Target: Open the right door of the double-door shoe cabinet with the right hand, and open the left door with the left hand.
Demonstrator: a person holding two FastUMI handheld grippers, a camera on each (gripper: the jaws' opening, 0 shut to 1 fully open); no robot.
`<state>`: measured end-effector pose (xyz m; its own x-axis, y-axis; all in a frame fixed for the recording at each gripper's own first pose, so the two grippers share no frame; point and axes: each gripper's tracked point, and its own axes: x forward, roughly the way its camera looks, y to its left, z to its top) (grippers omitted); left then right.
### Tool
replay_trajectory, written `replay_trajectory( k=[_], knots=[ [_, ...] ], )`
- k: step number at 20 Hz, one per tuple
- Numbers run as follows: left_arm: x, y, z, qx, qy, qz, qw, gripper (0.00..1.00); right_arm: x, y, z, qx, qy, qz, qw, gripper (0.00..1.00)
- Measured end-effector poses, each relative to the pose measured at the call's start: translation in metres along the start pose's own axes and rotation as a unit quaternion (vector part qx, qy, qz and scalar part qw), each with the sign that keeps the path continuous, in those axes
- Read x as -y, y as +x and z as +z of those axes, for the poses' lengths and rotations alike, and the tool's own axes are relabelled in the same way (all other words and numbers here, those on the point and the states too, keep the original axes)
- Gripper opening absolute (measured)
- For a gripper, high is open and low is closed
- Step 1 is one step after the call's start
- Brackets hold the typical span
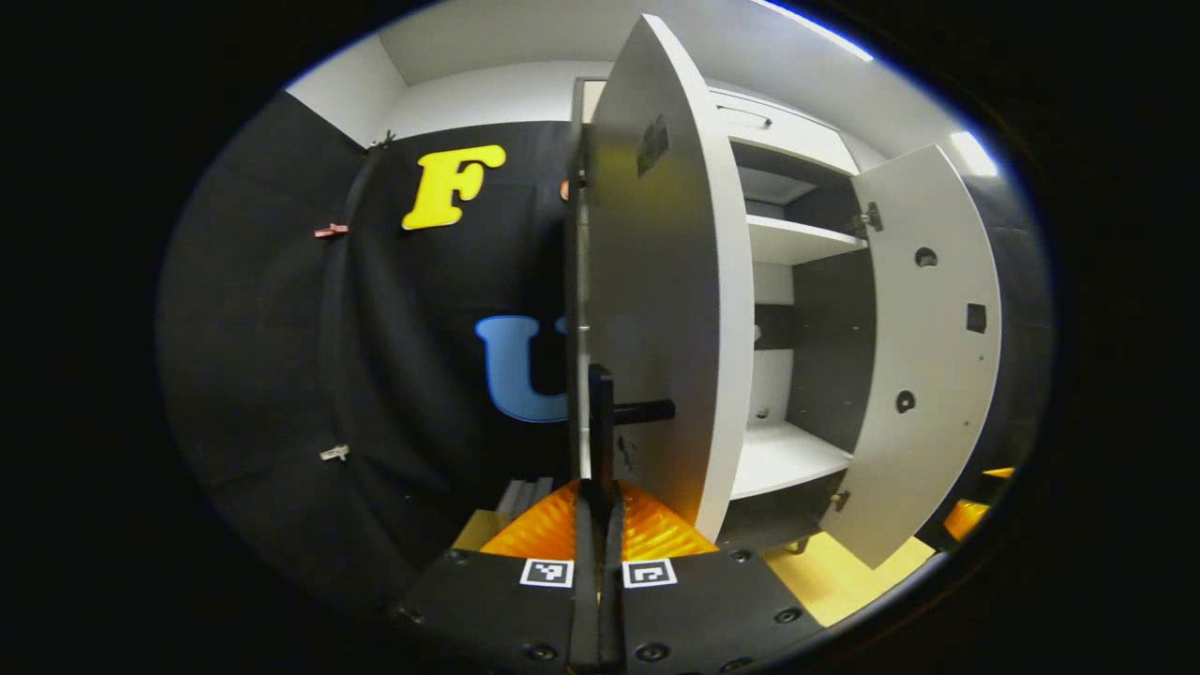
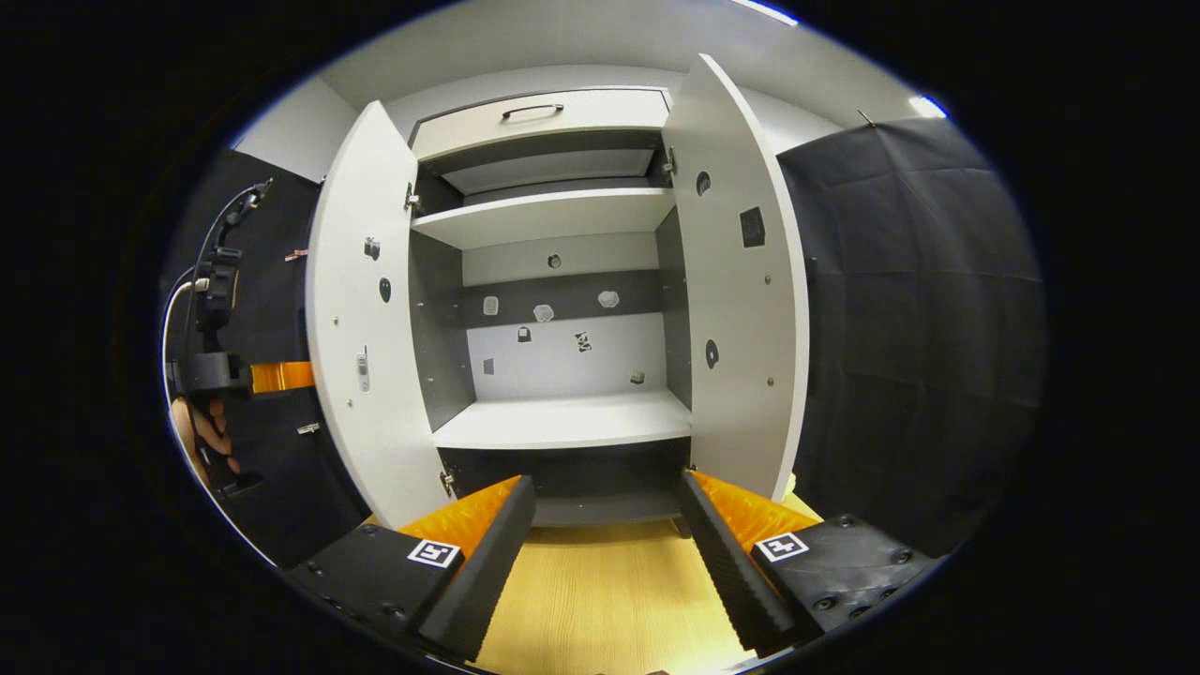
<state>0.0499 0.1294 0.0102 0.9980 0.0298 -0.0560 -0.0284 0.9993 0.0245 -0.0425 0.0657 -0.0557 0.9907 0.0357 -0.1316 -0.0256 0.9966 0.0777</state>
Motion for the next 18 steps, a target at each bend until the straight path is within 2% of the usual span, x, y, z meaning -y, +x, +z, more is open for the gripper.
replay_trajectory(
  k=[1, 2, 3, 5, 7, 14, 16, 18],
  knots=[
    [-0.019, -0.005, 0.0, 0.0, -0.003, 0.01, 1.0, 0.03, -0.002, -0.001, -0.001, -0.001, -0.001, 0.002, 1.0, 0.98],
    [-0.02, -0.002, -0.001, -0.003, -0.036, -0.016, 0.999, 0.05, -0.003, -0.001, -0.002, -0.002, -0.001, 0.003, 1.0, 0.98],
    [-0.02, 0.002, 0.0, -0.006, -0.059, -0.027, 0.998, 0.05, -0.002, -0.001, -0.003, -0.003, -0.002, 0.003, 1.0, 0.98],
    [-0.023, 0.0, 0.002, -0.001, -0.038, -0.026, 0.999, 0.03, -0.002, 0.001, -0.004, -0.005, -0.003, 0.001, 1.0, 0.98],
    [-0.023, 0.001, 0.004, 0.002, -0.009, -0.016, 1.0, 0.07, 0.001, 0.0, -0.003, -0.006, 0.0, -0.003, 1.0, 0.98],
    [-0.024, -0.002, 0.002, -0.007, -0.023, -0.001, 1.0, 0.05, 0.027, 0.002, 0.003, 0.002, 0.006, -0.031, 0.999, 0.98],
    [-0.024, -0.006, 0.005, -0.004, -0.015, 0.016, 1.0, 0.03, 0.033, 0.003, 0.008, 0.008, 0.009, -0.035, 0.999, 0.98],
    [-0.016, -0.021, 0.002, -0.008, 0.001, 0.022, 1.0, 0.06, 0.037, 0.003, 0.014, 0.01, 0.005, -0.037, 0.999, 0.98]
  ],
)
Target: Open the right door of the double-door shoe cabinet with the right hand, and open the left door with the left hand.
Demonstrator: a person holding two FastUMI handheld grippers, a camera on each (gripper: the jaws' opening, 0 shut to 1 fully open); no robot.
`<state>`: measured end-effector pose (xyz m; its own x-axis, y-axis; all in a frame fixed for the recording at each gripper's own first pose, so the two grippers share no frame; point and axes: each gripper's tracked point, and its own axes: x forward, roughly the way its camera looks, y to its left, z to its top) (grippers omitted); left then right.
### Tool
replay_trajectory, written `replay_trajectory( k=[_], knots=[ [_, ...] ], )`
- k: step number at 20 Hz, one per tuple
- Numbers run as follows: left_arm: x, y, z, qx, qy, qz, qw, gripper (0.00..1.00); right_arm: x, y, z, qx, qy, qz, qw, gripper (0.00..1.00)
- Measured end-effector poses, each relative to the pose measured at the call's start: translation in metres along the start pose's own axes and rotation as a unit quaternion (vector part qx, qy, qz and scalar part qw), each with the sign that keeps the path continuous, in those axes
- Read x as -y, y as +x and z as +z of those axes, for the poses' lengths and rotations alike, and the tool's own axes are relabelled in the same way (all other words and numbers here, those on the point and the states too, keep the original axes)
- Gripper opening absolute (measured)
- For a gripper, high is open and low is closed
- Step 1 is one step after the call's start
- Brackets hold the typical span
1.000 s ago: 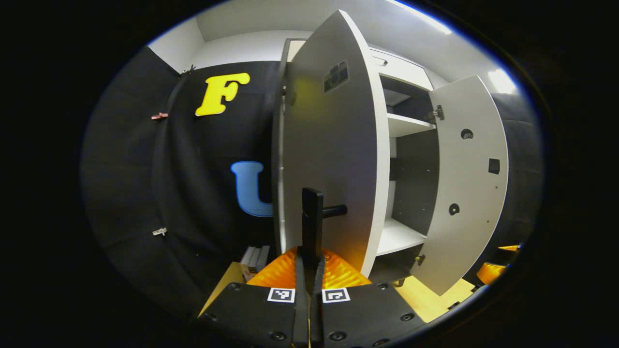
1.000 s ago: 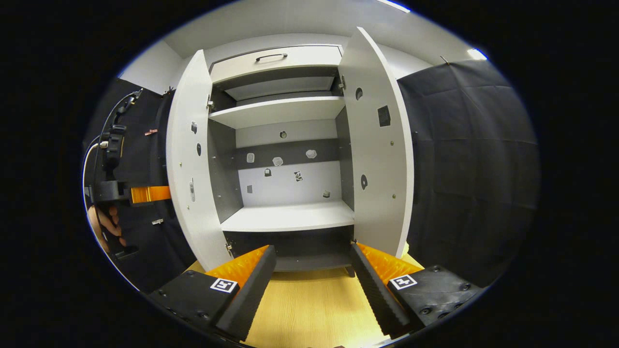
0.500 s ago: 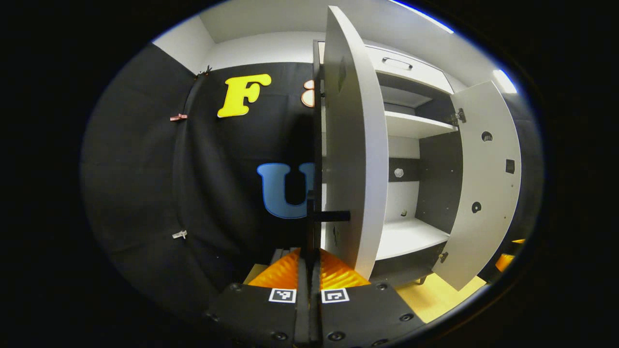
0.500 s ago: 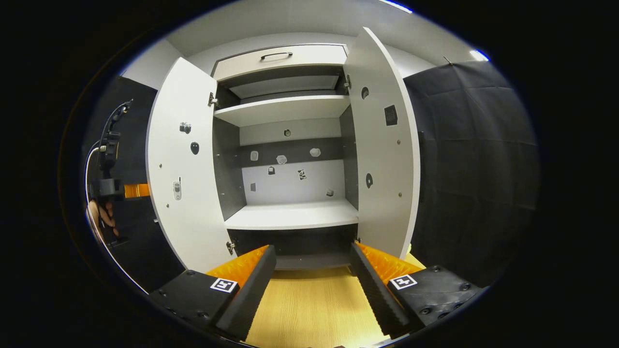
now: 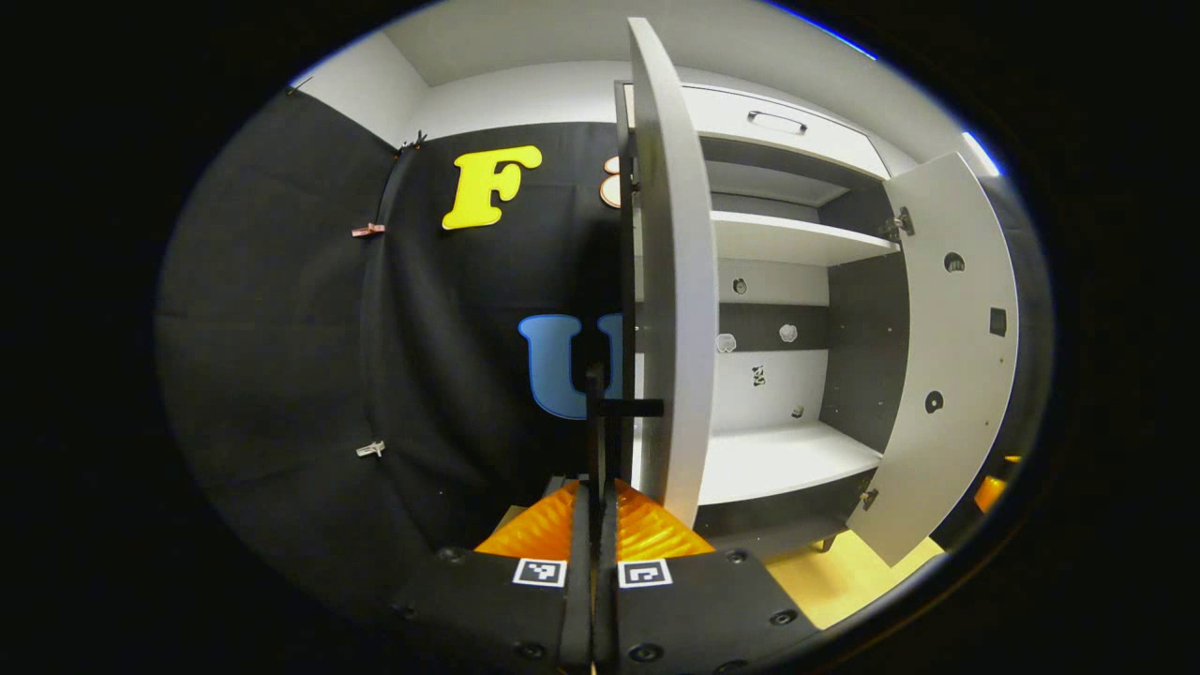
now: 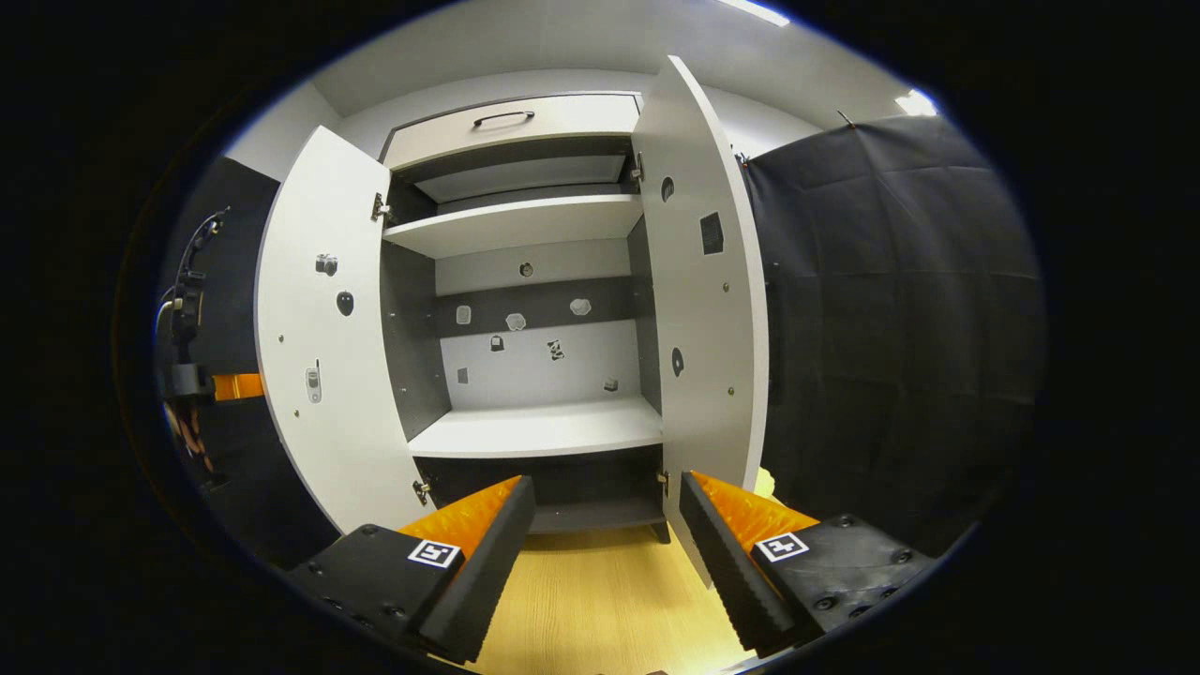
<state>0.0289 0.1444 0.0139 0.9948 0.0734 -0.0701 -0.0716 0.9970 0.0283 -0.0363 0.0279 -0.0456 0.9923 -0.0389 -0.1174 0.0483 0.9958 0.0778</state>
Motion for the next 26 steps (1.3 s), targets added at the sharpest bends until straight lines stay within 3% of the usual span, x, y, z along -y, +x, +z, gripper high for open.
replay_trajectory(
  k=[5, 10, 11, 12, 13, 17, 26],
  knots=[
    [0.03, -0.045, -0.01, -0.006, 0.018, -0.007, 1.0, 0.17, 0.001, 0.003, 0.026, 0.019, 0.004, 0.015, 1.0, 0.98],
    [0.092, -0.078, -0.007, 0.001, -0.04, -0.037, 0.999, 0.71, 0.005, 0.009, 0.038, 0.024, -0.01, 0.052, 0.998, 0.98],
    [0.101, -0.082, -0.006, 0.003, -0.049, -0.037, 0.998, 0.76, 0.008, 0.01, 0.038, 0.023, -0.013, 0.057, 0.998, 0.98],
    [0.106, -0.083, -0.008, 0.005, -0.056, -0.031, 0.998, 0.92, 0.01, 0.009, 0.038, 0.022, -0.014, 0.063, 0.998, 0.98],
    [0.117, -0.089, -0.006, 0.007, -0.063, -0.032, 0.997, 0.98, 0.012, 0.008, 0.037, 0.02, -0.013, 0.068, 0.997, 0.98],
    [0.136, -0.104, -0.019, 0.013, -0.069, -0.026, 0.997, 0.96, 0.023, -0.002, 0.024, 0.005, -0.001, 0.075, 0.997, 0.98],
    [0.132, -0.111, -0.044, 0.007, -0.043, -0.008, 0.999, 0.96, 0.033, -0.012, 0.001, -0.017, 0.002, 0.073, 0.997, 0.98]
  ],
)
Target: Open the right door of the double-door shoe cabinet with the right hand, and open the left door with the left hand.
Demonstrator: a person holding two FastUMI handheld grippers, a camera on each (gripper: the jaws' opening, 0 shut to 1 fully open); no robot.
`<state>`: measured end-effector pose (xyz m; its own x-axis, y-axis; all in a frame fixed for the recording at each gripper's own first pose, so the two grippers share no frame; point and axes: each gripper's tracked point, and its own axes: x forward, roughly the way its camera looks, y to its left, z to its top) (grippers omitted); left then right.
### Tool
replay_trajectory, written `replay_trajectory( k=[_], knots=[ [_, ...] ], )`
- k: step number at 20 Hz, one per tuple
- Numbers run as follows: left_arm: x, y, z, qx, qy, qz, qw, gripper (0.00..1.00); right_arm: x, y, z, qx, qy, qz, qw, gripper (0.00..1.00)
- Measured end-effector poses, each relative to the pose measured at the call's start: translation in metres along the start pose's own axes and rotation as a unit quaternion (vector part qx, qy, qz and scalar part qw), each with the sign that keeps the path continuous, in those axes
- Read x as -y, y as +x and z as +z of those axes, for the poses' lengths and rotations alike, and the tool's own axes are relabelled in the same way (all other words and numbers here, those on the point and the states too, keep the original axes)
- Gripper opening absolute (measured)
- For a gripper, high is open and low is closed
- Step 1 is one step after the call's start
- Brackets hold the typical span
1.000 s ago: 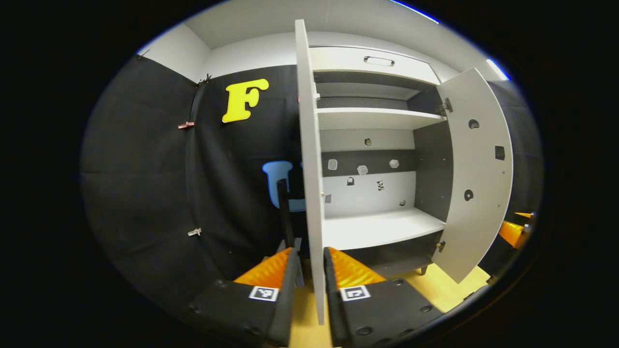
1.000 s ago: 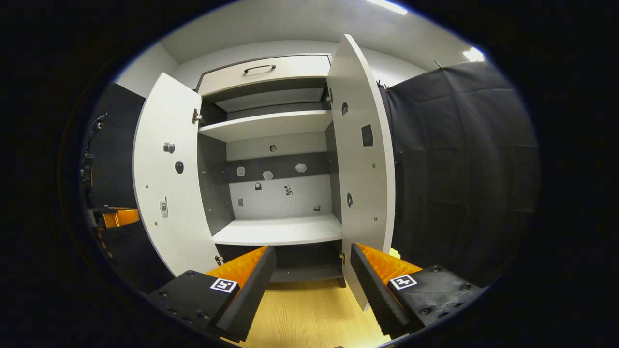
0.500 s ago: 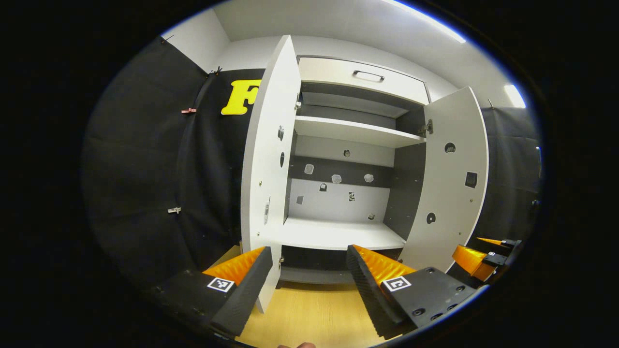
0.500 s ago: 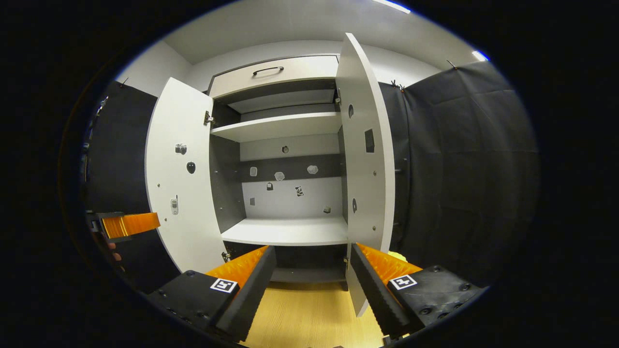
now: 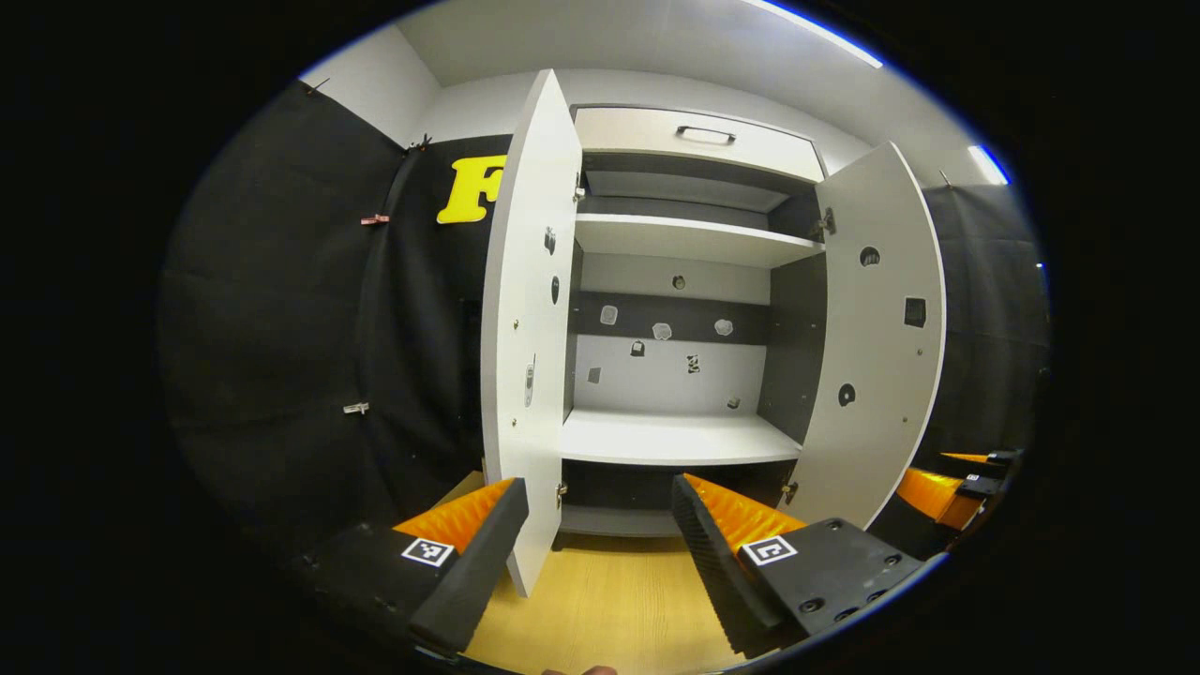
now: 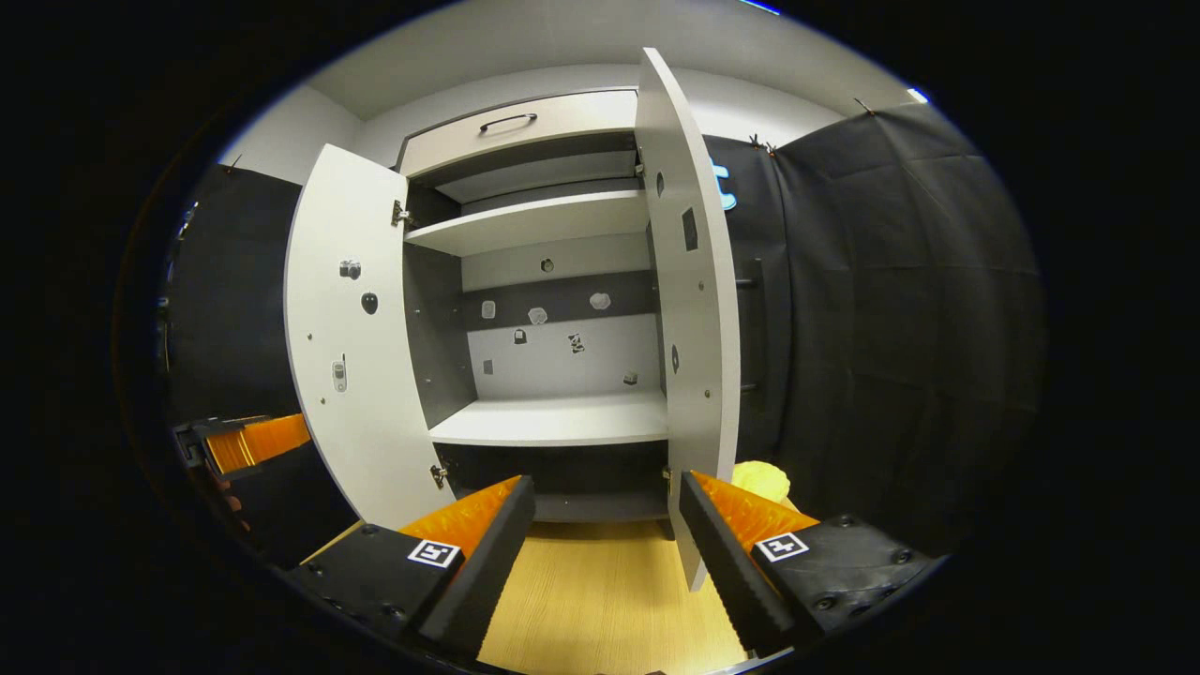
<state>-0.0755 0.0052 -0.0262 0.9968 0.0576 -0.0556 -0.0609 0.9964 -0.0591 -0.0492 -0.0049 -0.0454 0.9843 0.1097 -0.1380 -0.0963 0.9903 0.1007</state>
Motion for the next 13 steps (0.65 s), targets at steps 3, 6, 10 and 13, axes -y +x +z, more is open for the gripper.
replay_trajectory(
  k=[3, 6, 10, 13],
  knots=[
    [0.006, -0.002, -0.001, 0.008, 0.004, -0.008, 1.0, 0.96, -0.003, -0.001, 0.001, 0.006, -0.003, 0.001, 1.0, 0.98],
    [0.012, -0.006, -0.003, 0.013, 0.01, -0.018, 1.0, 0.96, -0.002, -0.001, 0.001, 0.012, -0.015, 0.0, 1.0, 0.98],
    [0.014, -0.007, -0.003, 0.02, 0.018, -0.018, 0.999, 0.95, -0.003, 0.0, -0.002, 0.011, -0.03, -0.001, 0.999, 0.98],
    [0.021, -0.008, -0.003, 0.019, 0.011, -0.029, 0.999, 0.96, -0.005, -0.001, -0.001, 0.013, -0.056, 0.01, 0.998, 0.98]
  ],
)
